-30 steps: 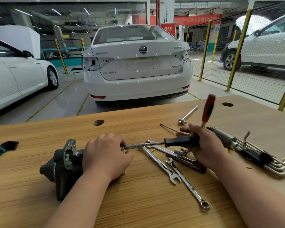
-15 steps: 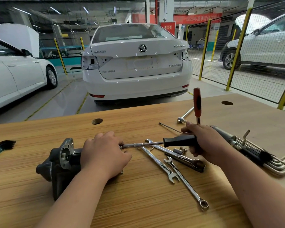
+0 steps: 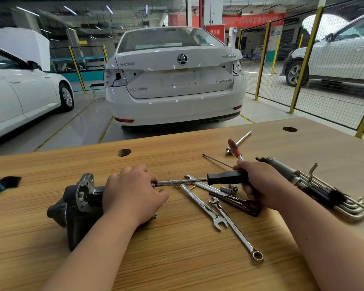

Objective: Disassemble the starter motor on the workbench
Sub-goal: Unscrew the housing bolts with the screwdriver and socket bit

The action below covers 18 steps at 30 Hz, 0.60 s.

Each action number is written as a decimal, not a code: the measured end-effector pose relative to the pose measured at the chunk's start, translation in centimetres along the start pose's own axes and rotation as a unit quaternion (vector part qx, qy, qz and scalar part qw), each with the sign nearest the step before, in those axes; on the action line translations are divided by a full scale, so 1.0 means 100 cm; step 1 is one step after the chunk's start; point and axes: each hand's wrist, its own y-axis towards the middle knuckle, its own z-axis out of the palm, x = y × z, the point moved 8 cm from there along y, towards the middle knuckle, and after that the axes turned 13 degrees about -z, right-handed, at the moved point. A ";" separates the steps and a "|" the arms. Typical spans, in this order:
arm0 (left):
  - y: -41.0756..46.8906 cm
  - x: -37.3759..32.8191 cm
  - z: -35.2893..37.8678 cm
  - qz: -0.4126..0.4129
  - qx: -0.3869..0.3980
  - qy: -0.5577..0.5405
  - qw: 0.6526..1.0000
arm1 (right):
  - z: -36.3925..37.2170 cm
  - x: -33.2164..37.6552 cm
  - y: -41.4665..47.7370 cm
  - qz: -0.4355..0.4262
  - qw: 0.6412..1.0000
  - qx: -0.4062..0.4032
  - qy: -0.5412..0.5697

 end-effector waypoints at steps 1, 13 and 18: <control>0.001 0.000 0.000 0.001 0.000 0.002 1.000 | 0.000 0.000 0.001 -0.007 1.000 0.003 0.000; 0.004 0.000 0.007 -0.006 0.035 0.056 0.998 | 0.003 0.010 0.002 -0.057 0.989 0.054 0.122; 0.001 -0.001 0.003 -0.005 0.003 0.026 1.000 | 0.002 0.010 0.000 -0.078 0.994 0.053 0.051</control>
